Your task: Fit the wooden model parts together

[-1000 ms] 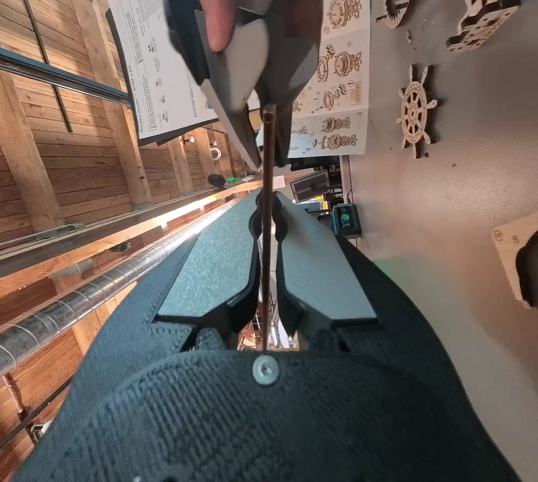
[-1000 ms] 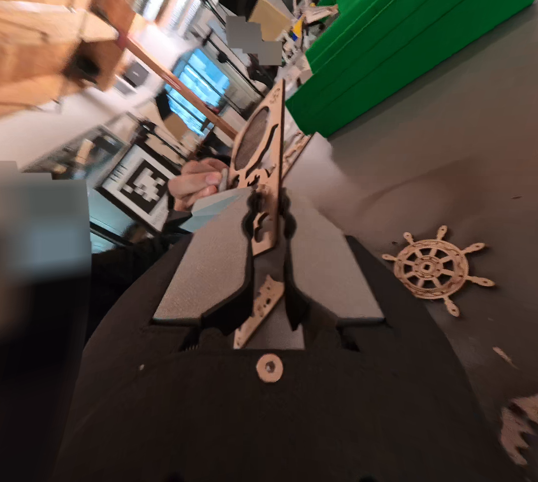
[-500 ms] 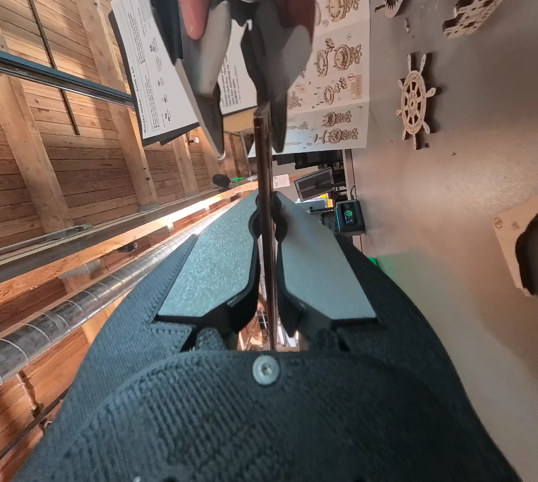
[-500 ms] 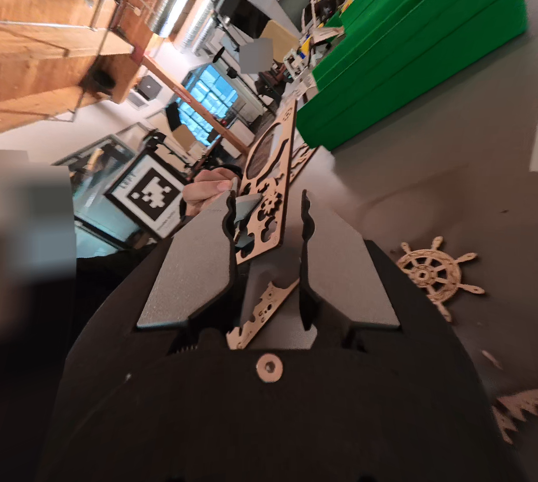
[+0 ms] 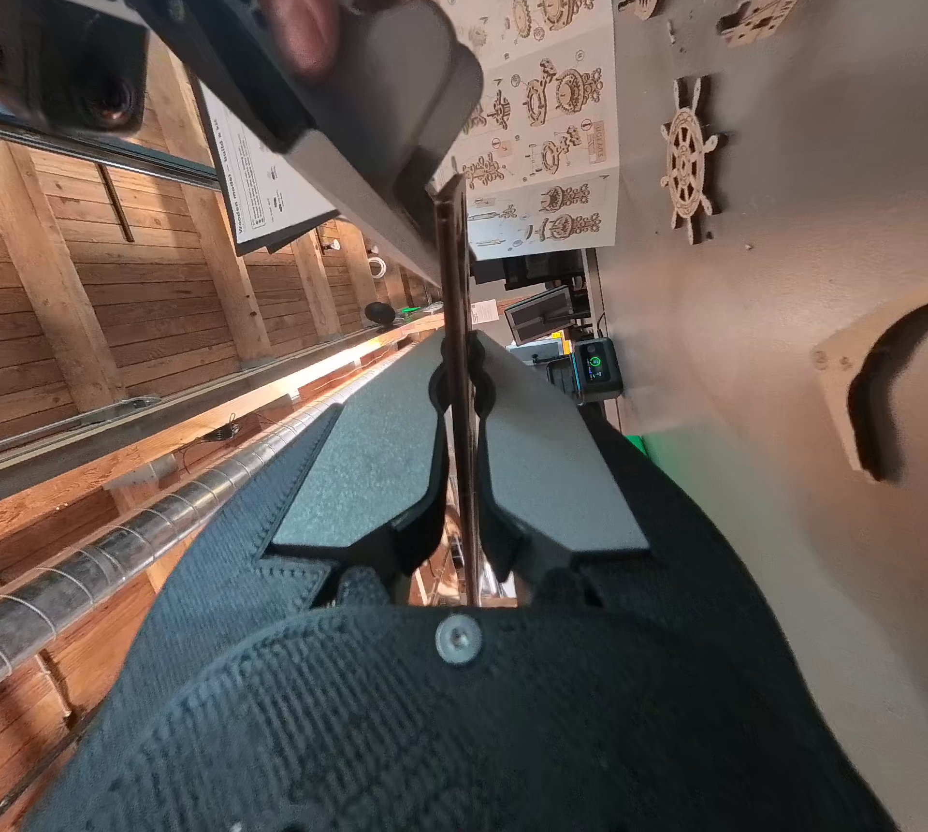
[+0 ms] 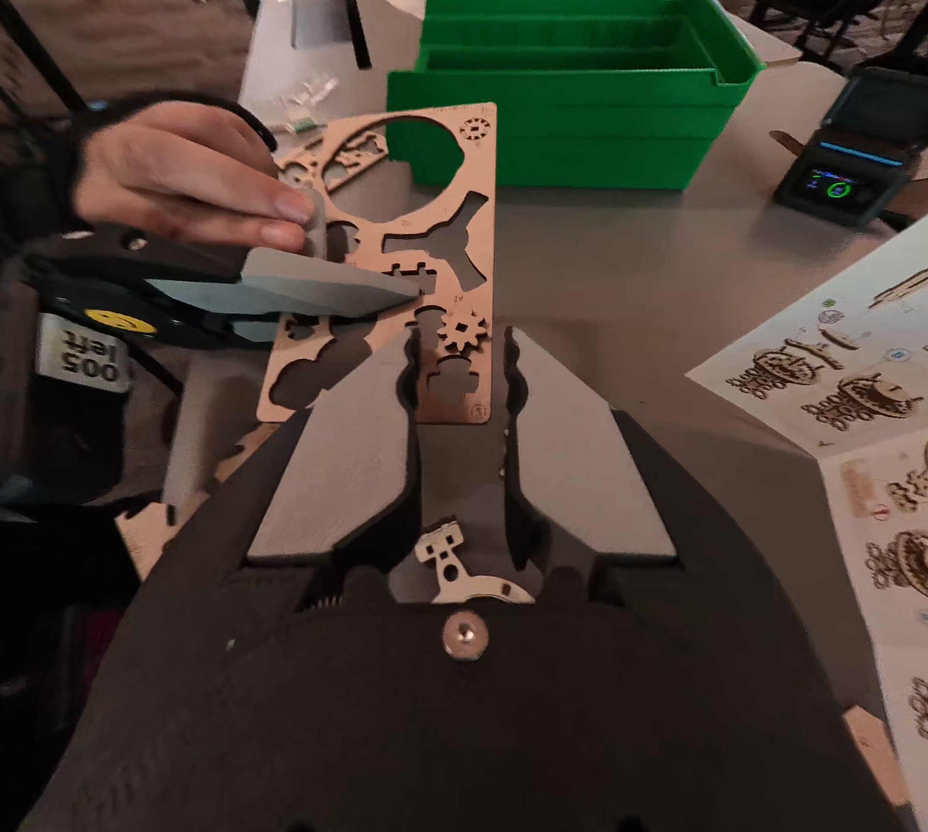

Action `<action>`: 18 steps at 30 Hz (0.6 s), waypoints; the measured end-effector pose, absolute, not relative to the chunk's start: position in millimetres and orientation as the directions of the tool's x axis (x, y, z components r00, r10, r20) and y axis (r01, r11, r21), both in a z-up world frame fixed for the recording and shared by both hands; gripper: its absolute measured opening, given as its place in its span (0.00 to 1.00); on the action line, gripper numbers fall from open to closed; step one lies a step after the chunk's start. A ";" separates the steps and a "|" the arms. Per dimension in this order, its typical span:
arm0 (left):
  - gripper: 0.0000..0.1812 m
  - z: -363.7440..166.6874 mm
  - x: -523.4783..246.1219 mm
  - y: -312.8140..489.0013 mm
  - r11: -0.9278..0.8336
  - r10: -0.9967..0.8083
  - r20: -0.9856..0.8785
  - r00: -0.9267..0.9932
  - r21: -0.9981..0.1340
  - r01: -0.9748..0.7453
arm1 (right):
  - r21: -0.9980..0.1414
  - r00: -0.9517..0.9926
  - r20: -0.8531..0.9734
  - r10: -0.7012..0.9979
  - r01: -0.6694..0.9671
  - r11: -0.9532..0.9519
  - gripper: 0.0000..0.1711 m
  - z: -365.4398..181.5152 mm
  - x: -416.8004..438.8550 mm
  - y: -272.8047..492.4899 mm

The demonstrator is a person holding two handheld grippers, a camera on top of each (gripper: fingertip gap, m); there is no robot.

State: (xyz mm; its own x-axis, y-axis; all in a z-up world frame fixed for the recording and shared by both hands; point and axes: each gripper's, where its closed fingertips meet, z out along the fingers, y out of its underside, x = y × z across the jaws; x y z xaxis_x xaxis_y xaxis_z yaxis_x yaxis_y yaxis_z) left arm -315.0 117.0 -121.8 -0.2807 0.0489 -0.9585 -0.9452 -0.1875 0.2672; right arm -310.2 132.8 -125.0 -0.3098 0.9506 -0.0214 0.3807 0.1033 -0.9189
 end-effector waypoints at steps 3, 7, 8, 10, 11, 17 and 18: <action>0.00 -124.7 -314.0 118.2 -0.187 0.040 -0.959 -0.280 0.268 -0.945 | -0.907 -0.287 0.052 0.957 0.387 0.165 0.11 -129.1 -312.1 134.5; 0.00 -124.6 -314.0 119.8 -0.184 0.041 -0.964 -0.263 0.251 -0.950 | -0.905 -0.279 0.096 0.955 0.374 0.200 0.10 -127.1 -311.5 136.0; 0.00 -124.4 -313.8 120.1 -0.183 0.042 -0.965 -0.258 0.246 -0.952 | -0.906 -0.279 0.094 0.956 0.373 0.198 0.11 -126.7 -311.2 136.4; 0.00 -125.8 -314.9 121.1 -0.187 0.032 -0.971 -0.238 0.228 -0.955 | -0.907 -0.277 0.094 0.956 0.371 0.197 0.10 -126.4 -310.5 137.6; 0.00 -126.6 -315.6 121.3 -0.188 0.028 -0.974 -0.226 0.217 -0.958 | -0.908 -0.277 0.102 0.955 0.367 0.203 0.10 -125.9 -310.1 138.5; 0.00 -133.1 -320.7 121.8 -0.206 0.004 -0.975 -0.224 0.218 -0.954 | -0.898 -0.275 0.092 0.957 0.393 0.199 0.09 -131.8 -310.0 142.0; 0.00 -133.9 -321.3 121.9 -0.208 0.002 -0.974 -0.226 0.221 -0.953 | -0.900 -0.270 0.092 0.959 0.388 0.195 0.09 -130.9 -310.3 142.9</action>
State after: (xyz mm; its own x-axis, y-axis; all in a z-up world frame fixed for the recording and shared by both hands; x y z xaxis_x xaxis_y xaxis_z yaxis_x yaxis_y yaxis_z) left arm -321.3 121.9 -133.9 -0.2259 0.0016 -0.9741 -0.9529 -0.2082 0.2207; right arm -310.3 142.9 -130.9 -0.2697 0.9586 0.0917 0.3885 0.1955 -0.9005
